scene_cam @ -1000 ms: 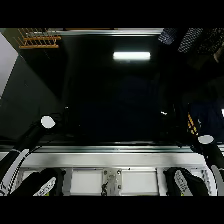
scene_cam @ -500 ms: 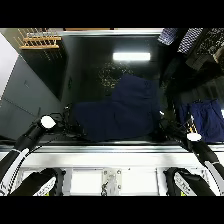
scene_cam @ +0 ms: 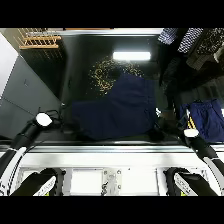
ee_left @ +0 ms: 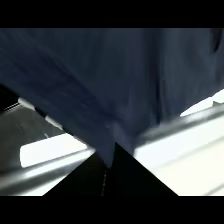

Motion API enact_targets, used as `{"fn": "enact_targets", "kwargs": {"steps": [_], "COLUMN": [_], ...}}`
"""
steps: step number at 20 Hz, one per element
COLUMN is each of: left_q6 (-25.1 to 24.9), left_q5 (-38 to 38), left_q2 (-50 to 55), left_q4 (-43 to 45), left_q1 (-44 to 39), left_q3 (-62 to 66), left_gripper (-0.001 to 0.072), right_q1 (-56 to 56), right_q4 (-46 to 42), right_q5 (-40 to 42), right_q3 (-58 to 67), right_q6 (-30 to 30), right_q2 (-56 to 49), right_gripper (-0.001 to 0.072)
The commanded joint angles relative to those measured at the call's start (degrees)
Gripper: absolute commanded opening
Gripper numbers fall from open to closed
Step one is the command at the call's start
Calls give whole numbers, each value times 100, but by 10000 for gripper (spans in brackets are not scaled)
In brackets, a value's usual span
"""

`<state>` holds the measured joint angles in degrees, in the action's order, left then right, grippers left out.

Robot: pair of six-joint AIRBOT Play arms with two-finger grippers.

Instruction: Fold the clothes and pants, and hang the long-sleeved shirts on hangers.

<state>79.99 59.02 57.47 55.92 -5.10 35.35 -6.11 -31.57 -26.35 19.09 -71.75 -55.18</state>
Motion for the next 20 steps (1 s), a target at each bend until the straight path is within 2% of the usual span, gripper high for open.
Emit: {"fn": "enact_targets", "kwargs": {"steps": [1,3,6,10,15,20], "left_q6": [-7,-7,-2,267,863,1051], "left_q5": [138,295,334,282,240,404], "left_q2": [-326,-721,-1423,-2323,-3086,-2798], "left_q4": [-7,-17,-17,-13,-9,-9], "left_q1": [645,955,1163,1174,1174,1174], "left_q3": [992,2000,3543,4929,5626,6273], "left_gripper": [6,6,6,6,6,6], "right_q1": [4,4,4,7,4,4], "right_q4": [-1259,-2253,-3136,-3338,-3342,-3333], "right_q5": [-1032,-1749,-2879,-3912,-4673,-5657], "right_q3": [1202,2354,4247,6102,6478,6476], "right_q6": [-264,-846,-1231,-1432,-1794,-2389], "right_q2": [468,848,1318,1803,2524,2859], "right_gripper": [15,15,15,15,15,15]}}
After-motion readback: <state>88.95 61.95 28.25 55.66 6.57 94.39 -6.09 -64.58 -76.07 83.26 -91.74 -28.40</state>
